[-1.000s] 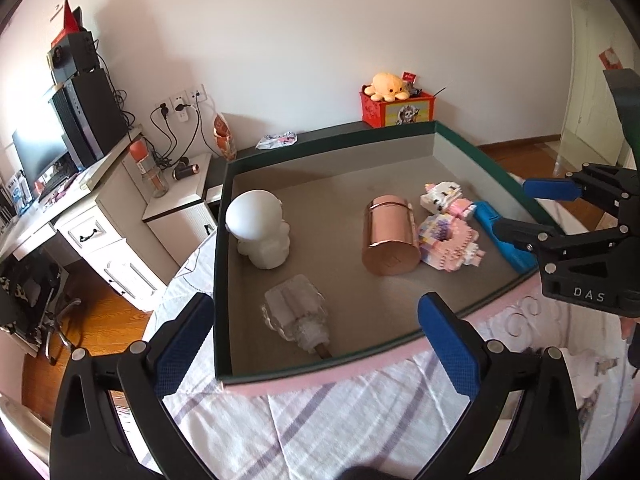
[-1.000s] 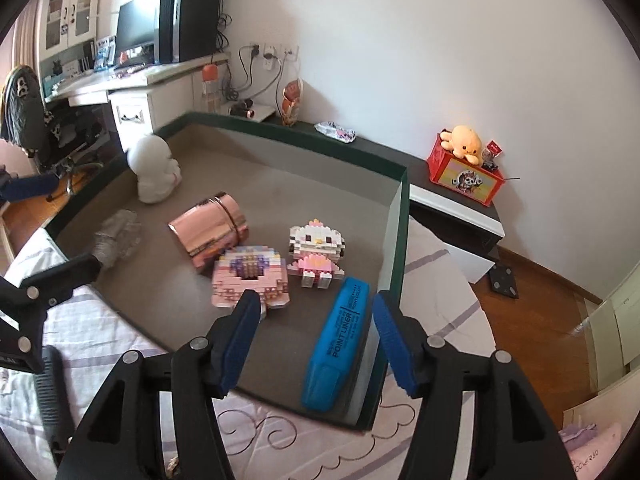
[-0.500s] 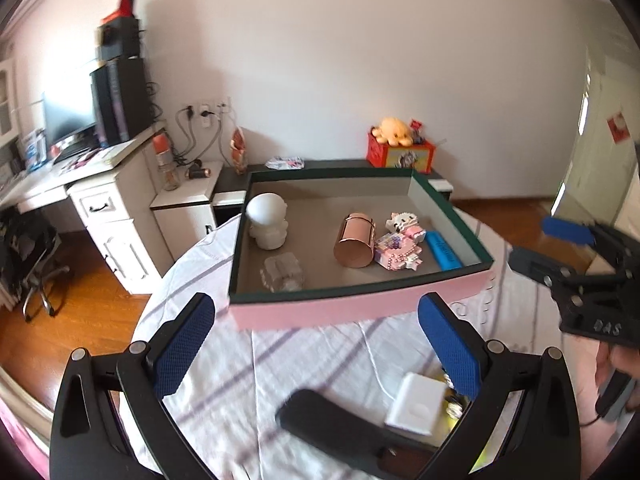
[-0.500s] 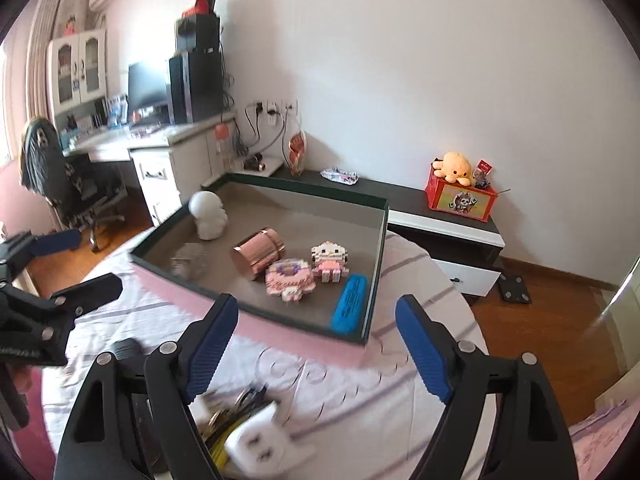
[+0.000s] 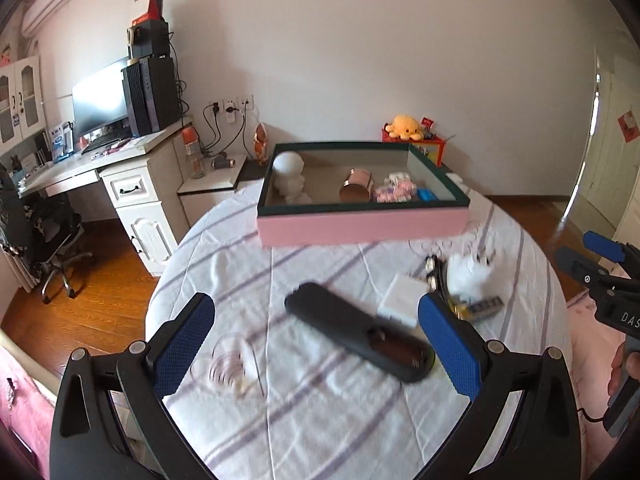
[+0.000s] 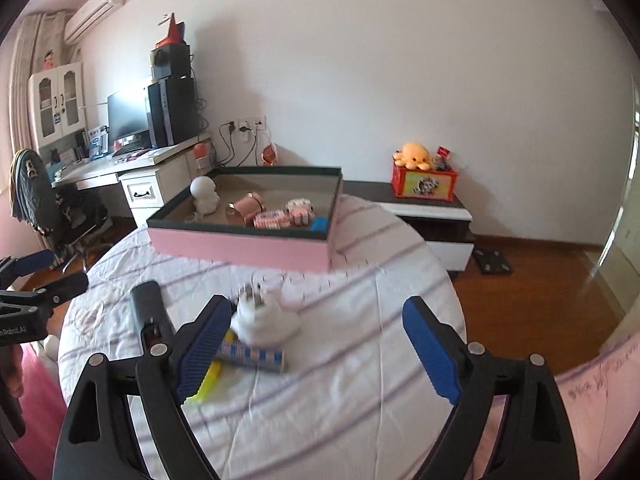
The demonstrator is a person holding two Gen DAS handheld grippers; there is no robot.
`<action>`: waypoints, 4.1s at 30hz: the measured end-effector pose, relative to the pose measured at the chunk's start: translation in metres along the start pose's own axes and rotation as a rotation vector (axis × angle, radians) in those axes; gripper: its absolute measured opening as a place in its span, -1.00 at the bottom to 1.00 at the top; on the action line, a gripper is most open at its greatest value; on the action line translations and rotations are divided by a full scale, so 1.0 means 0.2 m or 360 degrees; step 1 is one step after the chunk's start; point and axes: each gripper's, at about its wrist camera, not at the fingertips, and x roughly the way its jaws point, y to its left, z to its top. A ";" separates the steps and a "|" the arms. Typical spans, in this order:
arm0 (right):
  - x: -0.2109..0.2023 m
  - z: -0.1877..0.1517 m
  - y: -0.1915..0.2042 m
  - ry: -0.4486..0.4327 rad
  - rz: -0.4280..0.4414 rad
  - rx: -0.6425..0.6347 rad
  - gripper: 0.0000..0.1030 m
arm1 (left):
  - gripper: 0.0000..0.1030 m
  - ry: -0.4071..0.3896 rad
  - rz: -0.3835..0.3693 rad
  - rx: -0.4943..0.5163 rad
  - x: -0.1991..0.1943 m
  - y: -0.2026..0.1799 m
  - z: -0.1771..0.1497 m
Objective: Organize rigid objects
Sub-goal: 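Withdraw both grippers from the box back over the bed, then grasp the black remote with the left gripper, then grasp the white plug adapter with the right gripper while the left gripper holds the remote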
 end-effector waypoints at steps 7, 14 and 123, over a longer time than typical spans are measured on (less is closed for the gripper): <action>0.01 -0.14 -0.03 0.0068 0.0008 0.0062 1.00 | 1.00 0.0088 -0.0033 0.0029 0.05 -0.07 -0.08; 0.10 -0.23 -0.05 0.0157 0.0042 0.0089 1.00 | 1.00 0.0222 -0.0070 0.0111 0.24 -0.25 -0.14; 0.54 -0.12 -0.11 0.0376 0.0169 0.0110 0.24 | 0.50 0.0344 -0.0020 -0.0004 0.55 0.11 -0.19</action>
